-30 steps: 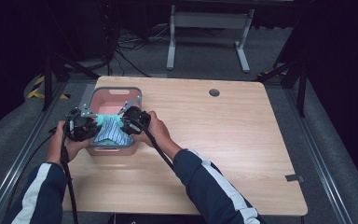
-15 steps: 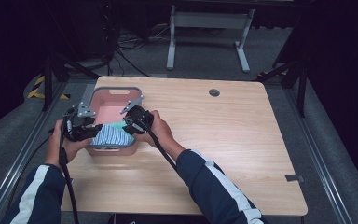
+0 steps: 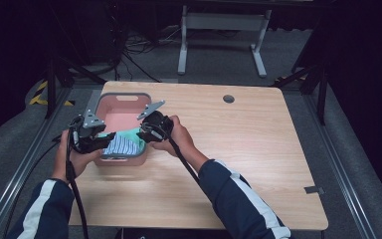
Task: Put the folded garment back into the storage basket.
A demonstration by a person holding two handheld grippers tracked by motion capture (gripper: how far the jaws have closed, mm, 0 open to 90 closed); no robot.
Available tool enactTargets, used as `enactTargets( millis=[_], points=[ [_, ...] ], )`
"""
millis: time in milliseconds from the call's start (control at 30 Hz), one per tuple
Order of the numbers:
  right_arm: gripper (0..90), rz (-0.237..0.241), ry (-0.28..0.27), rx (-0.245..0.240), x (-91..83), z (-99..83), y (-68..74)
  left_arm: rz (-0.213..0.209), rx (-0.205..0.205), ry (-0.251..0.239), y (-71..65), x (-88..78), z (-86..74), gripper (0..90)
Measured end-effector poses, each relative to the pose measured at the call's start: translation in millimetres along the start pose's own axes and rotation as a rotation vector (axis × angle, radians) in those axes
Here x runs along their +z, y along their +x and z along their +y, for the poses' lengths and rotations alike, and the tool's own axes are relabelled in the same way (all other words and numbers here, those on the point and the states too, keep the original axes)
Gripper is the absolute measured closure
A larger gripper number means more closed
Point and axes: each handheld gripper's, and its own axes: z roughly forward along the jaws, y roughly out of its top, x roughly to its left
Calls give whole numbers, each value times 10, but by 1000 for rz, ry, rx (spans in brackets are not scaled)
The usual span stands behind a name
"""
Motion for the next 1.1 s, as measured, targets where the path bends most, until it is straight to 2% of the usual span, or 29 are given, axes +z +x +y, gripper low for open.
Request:
enactTargets(
  millis=[133, 267, 400, 533, 667, 733, 800, 1100],
  points=[
    [656, -12, 3, -28, -70, -30, -3, 0, -7, -7, -19, -25, 13, 503],
    [637, -36, 10, -48, -134, -46, -4, -8, -6, -35, -76, -46, 23, 493],
    [605, -52, 25, -61, -224, -103, -29, -16, 20, -50, -177, -92, 61, 473],
    [578, -67, 32, -70, -281, -142, -43, -25, 22, -59, -244, -109, 82, 443],
    [533, -89, 39, -92, -394, -223, -59, -51, 45, -64, -365, -114, 109, 413],
    [530, -98, 45, -98, -421, -249, -60, -50, 54, -65, -397, -112, 117, 410],
    [522, -114, 55, -111, -469, -297, -73, -62, 54, -72, -457, -114, 128, 396],
    [489, -148, 66, -113, -681, -499, -141, -95, 121, -99, -738, -118, 180, 365]
  ],
)
